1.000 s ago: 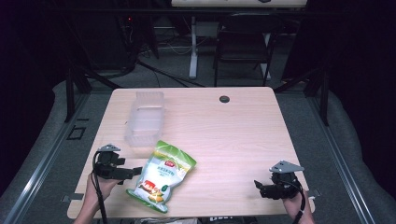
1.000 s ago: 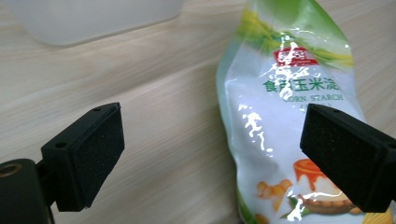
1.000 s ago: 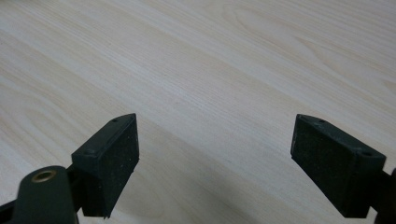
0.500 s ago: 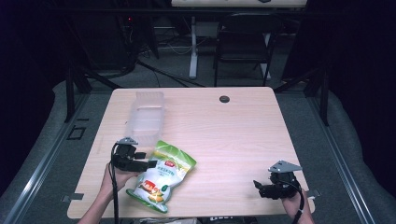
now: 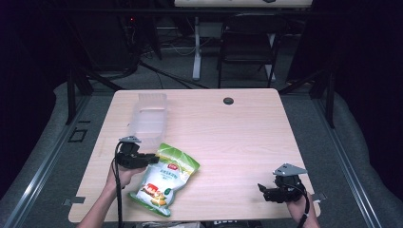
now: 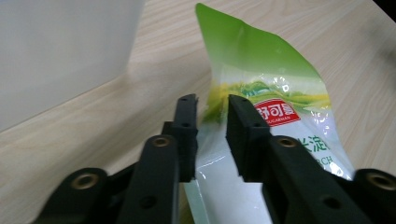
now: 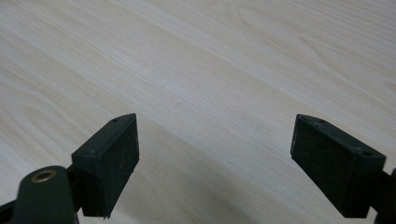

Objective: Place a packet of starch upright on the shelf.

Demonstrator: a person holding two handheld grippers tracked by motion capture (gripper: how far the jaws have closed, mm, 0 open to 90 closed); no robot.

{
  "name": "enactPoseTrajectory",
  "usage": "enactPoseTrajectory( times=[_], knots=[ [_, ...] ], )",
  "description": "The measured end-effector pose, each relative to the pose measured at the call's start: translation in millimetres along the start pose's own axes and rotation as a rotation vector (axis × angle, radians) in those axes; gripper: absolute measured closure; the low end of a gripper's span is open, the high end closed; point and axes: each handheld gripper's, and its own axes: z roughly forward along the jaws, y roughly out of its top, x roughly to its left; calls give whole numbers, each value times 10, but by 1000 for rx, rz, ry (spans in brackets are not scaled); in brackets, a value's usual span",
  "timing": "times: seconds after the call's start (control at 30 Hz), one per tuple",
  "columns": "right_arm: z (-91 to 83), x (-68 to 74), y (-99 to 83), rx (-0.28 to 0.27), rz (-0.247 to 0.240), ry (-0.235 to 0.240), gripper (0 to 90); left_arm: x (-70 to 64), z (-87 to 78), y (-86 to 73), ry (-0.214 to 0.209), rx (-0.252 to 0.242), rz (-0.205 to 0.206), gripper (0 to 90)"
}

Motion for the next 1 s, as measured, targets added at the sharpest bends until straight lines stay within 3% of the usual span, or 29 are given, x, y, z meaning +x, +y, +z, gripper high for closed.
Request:
enactPoseTrajectory(
  times=[0.2, 0.47, 0.63, 1.0],
  knots=[
    [3, -1, 2, 1, -5, 3, 146, -2, -2, -21, 9, 4, 28, 893],
    [-5, -5, -2, 4, 1, 2, 145, -38, -65, -75, 26, -5, 57, 900],
    [-8, -10, -8, 4, 3, -2, 146, -3, -202, -192, 27, -9, 49, 900],
    [-13, -7, -15, 0, 6, -4, 146, 4, -319, -278, 32, 5, 22, 900]
  ],
)
